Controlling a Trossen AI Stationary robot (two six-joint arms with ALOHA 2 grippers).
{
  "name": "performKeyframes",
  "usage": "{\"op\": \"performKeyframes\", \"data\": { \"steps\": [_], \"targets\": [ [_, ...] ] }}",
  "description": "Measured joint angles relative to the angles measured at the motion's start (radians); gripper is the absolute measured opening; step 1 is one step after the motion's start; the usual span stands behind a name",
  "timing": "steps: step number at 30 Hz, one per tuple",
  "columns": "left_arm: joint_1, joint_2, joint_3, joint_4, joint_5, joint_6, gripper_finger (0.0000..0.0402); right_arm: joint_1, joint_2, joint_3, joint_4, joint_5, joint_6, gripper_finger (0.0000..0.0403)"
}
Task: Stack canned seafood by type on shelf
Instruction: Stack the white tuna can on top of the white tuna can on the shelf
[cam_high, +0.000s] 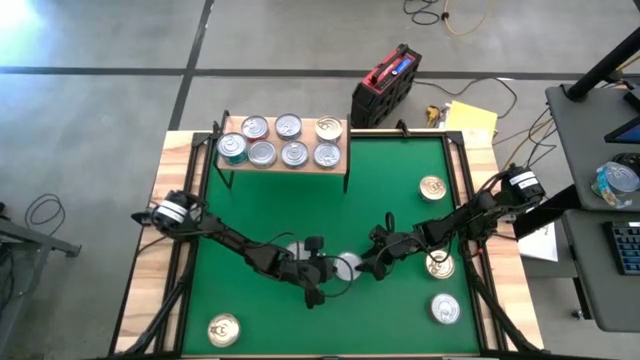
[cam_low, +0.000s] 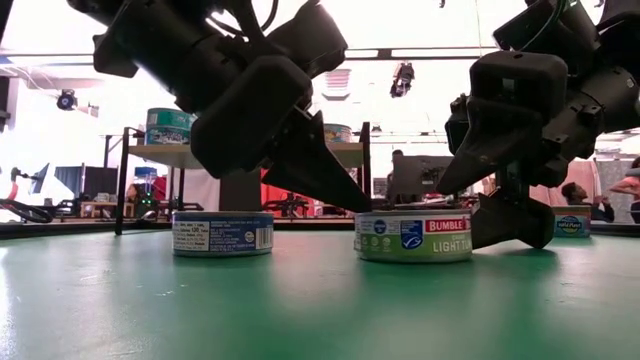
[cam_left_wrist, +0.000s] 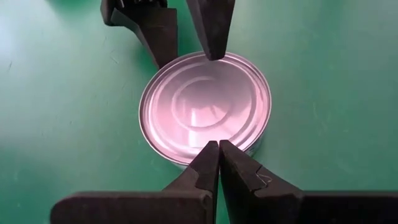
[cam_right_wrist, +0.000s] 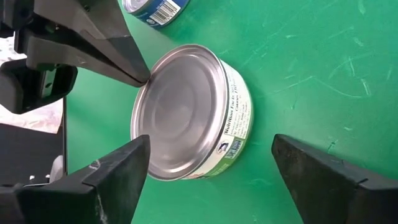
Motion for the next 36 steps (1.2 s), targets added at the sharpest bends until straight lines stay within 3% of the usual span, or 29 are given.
{"op": "performKeyframes", "data": {
  "steps": [22,29,36],
  "targets": [
    [-0.006,0.003,-0.016,0.009,0.005,-0.020,0.0000,-0.002,0.008,0.047,0.008,-0.005,-0.041,0.0311],
    [-0.007,0.004,-0.017,0.024,-0.012,-0.019,0.0000,-0.009,0.008,0.054,-0.013,0.007,-0.026,0.0273],
    [-0.007,0.004,-0.017,0.037,-0.022,-0.018,0.0000,-0.010,0.008,0.053,-0.038,0.029,-0.027,0.0195]
  ]
}}
